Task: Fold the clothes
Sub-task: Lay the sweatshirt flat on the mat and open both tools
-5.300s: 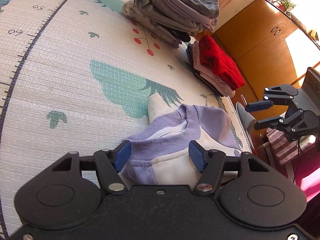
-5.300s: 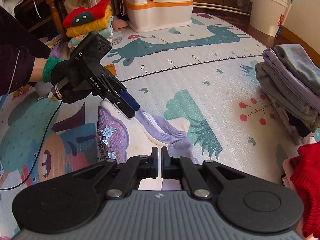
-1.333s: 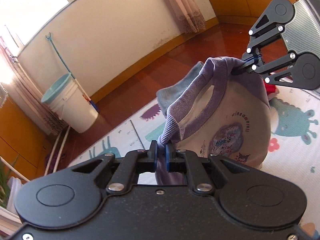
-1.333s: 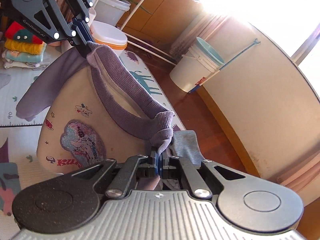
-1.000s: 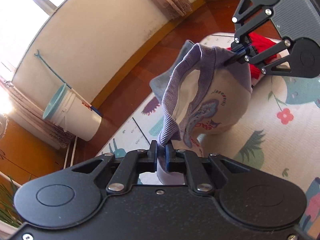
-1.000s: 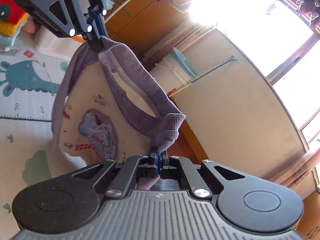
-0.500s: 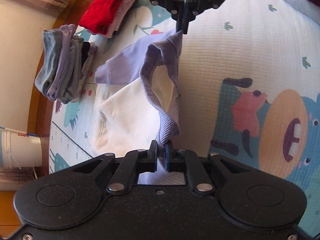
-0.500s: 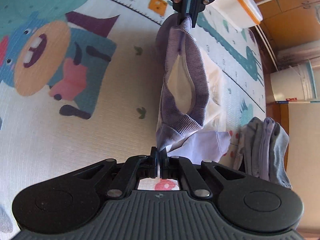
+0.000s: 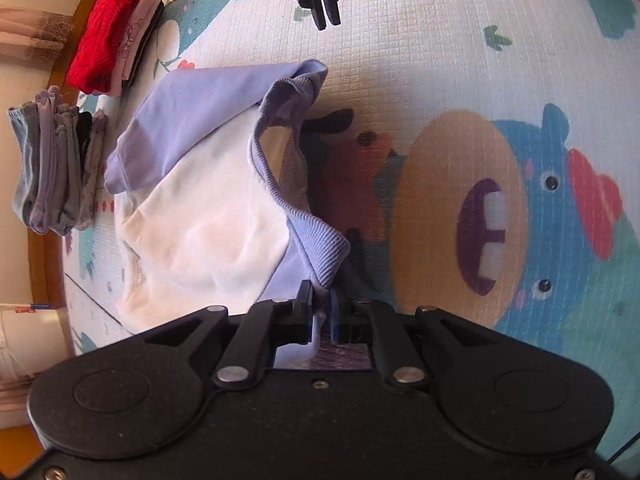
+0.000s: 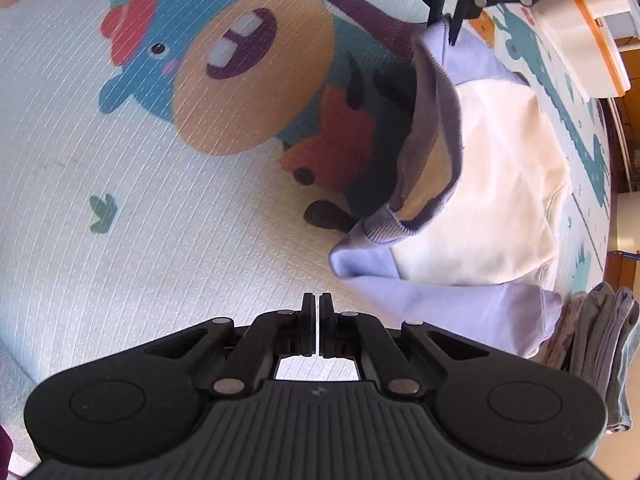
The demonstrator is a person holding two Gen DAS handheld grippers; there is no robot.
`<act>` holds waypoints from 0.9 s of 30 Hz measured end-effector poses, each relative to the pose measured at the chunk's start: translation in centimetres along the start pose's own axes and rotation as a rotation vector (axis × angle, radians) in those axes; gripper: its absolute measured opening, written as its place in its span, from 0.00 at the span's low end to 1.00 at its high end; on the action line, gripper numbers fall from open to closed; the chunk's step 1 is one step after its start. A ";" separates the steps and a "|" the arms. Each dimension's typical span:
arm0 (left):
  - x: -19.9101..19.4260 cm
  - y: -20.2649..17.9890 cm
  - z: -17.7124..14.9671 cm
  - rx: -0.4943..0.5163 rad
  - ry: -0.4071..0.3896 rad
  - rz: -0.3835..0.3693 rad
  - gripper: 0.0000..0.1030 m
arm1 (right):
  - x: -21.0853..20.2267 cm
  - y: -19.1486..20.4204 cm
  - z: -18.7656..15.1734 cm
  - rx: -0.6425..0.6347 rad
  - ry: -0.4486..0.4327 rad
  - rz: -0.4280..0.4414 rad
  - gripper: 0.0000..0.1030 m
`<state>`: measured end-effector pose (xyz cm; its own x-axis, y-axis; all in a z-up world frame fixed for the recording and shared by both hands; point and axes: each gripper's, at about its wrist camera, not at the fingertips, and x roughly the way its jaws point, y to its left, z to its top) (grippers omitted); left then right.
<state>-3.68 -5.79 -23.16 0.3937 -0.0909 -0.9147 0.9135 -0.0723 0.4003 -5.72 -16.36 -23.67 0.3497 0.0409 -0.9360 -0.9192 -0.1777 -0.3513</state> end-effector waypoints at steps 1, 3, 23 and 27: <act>-0.2 -0.2 0.0 -0.010 -0.006 -0.046 0.14 | 0.1 0.2 -0.3 0.004 0.012 0.024 0.04; -0.6 -0.4 -0.1 -0.036 -0.008 -0.108 0.17 | -0.2 0.4 -0.9 0.011 0.016 0.050 0.09; 3.1 7.1 -3.9 -1.335 -0.118 -0.148 0.17 | 0.2 -8.3 1.6 0.743 -0.246 0.061 0.08; 5.0 5.7 -4.0 -1.271 0.004 -0.208 0.17 | 1.8 -9.2 2.0 0.847 -0.272 0.097 0.08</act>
<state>3.96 -2.67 -25.68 0.2312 -0.1888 -0.9544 0.4119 0.9077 -0.0797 3.04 -12.69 -22.12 0.3072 0.3145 -0.8982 -0.8055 0.5885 -0.0695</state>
